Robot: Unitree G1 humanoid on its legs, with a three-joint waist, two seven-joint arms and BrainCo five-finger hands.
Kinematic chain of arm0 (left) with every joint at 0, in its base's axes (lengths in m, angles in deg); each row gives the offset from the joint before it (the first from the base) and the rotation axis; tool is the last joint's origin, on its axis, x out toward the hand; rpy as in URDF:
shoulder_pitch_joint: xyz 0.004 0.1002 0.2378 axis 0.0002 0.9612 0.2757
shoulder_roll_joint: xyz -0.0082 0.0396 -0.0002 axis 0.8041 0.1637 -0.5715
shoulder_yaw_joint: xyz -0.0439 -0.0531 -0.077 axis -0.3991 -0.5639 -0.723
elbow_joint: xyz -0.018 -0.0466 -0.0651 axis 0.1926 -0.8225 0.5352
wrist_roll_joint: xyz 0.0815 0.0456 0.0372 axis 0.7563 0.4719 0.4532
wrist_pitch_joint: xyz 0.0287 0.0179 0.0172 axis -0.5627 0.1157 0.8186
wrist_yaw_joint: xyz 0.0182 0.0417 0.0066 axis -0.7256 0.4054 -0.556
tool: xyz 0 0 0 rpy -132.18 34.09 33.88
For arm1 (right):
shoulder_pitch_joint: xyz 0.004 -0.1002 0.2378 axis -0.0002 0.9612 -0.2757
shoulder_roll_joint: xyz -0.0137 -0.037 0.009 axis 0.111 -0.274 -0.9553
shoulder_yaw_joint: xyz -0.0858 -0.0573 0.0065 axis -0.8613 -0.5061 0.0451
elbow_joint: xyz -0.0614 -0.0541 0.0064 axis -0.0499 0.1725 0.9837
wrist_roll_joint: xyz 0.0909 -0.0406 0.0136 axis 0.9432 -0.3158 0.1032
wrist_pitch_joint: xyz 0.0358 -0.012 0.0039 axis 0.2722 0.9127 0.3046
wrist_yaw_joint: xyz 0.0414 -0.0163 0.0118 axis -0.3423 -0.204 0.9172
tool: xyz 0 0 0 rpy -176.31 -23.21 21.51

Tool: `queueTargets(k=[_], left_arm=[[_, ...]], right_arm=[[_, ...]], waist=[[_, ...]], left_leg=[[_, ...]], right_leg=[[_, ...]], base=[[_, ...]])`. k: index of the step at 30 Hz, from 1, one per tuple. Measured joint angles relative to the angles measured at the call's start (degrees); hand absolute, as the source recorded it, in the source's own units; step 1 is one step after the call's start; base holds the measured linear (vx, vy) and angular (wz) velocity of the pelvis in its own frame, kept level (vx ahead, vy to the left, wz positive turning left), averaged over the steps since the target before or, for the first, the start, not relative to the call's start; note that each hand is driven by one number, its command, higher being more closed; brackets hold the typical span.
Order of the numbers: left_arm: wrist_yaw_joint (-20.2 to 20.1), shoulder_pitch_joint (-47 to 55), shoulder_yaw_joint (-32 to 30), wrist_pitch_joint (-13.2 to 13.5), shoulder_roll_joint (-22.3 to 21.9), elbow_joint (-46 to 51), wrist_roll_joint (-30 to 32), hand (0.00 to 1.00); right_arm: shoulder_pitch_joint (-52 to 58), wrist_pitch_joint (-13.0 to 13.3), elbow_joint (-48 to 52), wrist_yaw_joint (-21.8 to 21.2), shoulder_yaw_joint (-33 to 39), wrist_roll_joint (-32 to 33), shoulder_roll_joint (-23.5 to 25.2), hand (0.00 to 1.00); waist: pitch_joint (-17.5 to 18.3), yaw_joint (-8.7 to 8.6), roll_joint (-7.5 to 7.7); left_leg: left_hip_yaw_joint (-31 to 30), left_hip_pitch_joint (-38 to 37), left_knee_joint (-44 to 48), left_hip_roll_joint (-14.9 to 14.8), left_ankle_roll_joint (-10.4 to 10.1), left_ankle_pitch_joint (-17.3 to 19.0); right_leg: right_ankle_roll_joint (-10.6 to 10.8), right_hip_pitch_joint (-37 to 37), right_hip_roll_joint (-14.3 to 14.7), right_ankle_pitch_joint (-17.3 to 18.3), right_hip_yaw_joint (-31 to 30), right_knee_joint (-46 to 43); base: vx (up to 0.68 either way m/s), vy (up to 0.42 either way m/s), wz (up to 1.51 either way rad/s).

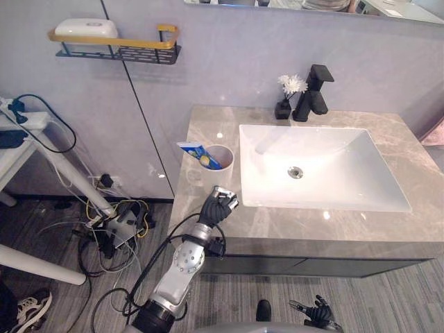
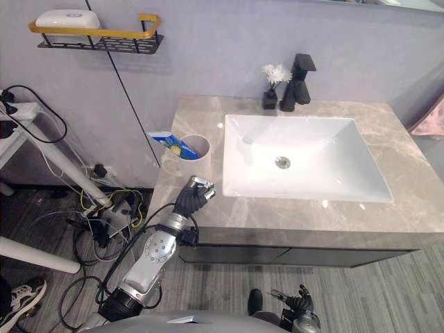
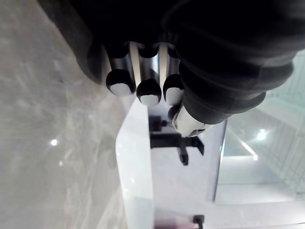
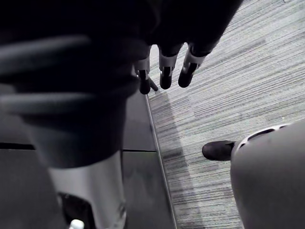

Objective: Organize washtable

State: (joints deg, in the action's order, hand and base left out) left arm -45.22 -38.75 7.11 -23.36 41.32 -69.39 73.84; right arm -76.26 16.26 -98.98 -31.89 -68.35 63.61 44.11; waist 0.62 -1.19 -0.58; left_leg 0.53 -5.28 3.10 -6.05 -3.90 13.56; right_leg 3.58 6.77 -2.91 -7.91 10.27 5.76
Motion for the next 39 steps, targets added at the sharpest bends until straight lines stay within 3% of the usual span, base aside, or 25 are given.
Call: queueTargets(k=[15, 33, 39], left_arm=[[3.2, -2.5, -6.1, -0.1, -0.5, -3.8, 1.5, 1.0], [6.2, -6.5, -8.5, -0.4, -0.6, -9.3, 1.8, 1.0], [8.2, -7.0, -12.5, -0.6, -1.7, -10.4, 1.7, 1.0]], right_arm=[[-0.5, -0.1, -0.1, -0.6, 1.9, 0.0, 0.2, 0.0], [-0.5, -0.7, 0.0, -0.7, 3.5, -0.1, 0.2, 0.0], [-0.5, -0.8, 0.3, -0.9, 3.5, -0.1, 0.2, 0.0]], waist=[[0.0, -1.15, -0.43], [0.0, -1.12, -0.53], [0.0, -1.11, -0.52]], left_leg=[[2.0, -0.2, 0.2, -0.2, -0.3, 0.2], [3.9, 0.4, 0.4, -0.1, -0.9, 0.7], [5.3, 0.8, 0.7, -0.2, -0.8, 0.7]], right_leg=[[-0.1, 0.7, 0.5, -0.2, -1.8, 0.0], [-0.1, 1.9, 0.7, -1.0, -3.5, 0.0], [-0.3, 2.9, 0.8, -1.4, -4.7, 0.0]], base=[[-0.01, -0.004, -0.05], [-0.03, -0.009, -0.05], [-0.03, -0.006, -0.12]])
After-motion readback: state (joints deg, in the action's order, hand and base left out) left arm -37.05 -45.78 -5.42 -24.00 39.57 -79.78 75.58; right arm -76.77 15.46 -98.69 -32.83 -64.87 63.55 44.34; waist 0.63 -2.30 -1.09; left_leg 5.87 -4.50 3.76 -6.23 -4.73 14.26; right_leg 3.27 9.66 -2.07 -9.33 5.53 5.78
